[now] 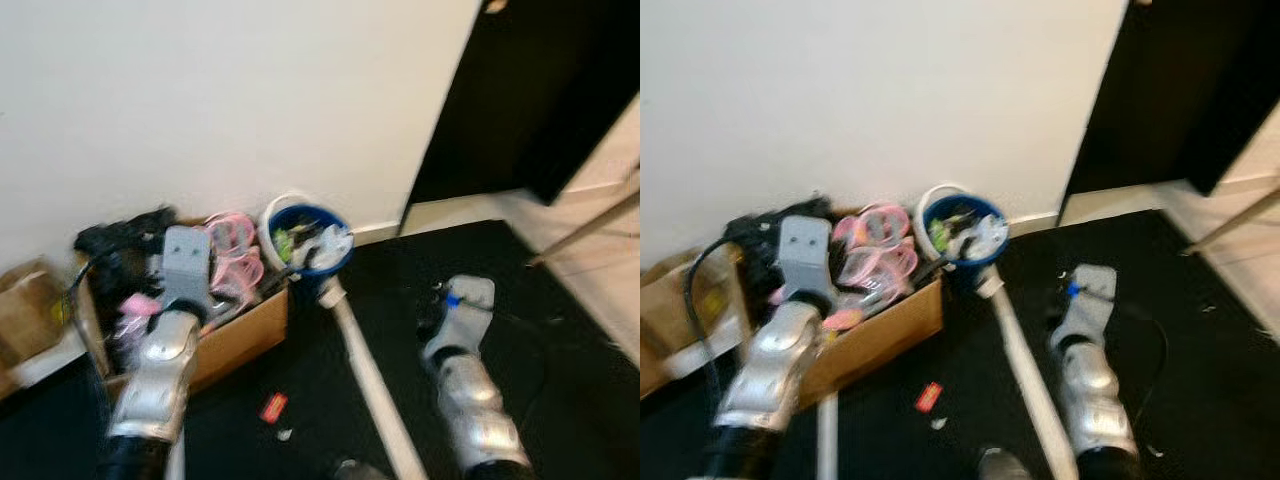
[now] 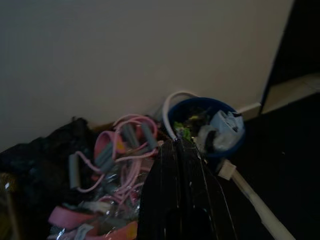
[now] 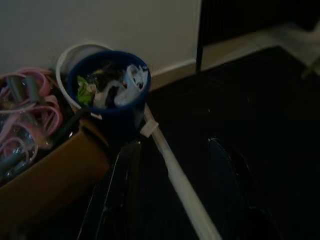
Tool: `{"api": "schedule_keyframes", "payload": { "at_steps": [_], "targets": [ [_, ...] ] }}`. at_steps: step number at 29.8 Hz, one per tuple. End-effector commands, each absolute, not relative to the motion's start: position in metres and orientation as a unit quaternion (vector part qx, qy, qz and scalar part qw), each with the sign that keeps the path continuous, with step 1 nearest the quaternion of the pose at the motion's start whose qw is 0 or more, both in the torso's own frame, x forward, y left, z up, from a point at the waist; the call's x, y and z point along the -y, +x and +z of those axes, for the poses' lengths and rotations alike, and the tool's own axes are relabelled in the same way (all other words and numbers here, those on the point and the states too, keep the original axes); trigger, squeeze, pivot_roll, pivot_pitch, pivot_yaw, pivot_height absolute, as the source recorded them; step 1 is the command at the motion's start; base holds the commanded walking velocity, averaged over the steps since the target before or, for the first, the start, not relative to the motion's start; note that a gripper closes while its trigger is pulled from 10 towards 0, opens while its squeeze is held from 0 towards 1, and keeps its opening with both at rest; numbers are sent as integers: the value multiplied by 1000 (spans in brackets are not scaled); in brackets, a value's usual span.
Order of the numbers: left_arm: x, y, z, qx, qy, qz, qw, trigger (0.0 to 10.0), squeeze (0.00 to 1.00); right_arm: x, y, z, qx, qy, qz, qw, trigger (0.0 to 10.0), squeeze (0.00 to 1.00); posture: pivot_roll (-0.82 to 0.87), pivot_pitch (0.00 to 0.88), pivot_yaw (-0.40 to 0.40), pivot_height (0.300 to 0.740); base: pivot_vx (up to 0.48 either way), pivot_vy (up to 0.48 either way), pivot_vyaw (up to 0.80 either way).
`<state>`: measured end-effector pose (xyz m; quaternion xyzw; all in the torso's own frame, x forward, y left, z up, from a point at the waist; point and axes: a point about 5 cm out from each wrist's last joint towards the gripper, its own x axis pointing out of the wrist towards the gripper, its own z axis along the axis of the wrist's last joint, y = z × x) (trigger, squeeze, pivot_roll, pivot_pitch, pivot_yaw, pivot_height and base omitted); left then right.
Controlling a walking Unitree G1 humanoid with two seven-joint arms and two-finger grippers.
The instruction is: Picking trash to rubbish bin
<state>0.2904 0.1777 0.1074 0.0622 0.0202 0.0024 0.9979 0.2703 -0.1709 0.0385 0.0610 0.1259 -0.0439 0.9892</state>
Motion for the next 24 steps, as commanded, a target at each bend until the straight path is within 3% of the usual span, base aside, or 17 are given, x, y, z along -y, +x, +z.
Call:
{"api": "schedule_keyframes", "payload": {
  "at_steps": [1,24],
  "targets": [
    [-178,289,102,-28,64,1,998,10000,0,174,270,39,-128,58,-50,989,10000,0,10,39,17,740,0,0,-800],
    [-177,290,103,-26,67,-4,997,10000,0,173,270,37,-135,57,-51,988,10000,0,15,56,21,740,0,0,-800]
  ]
}}
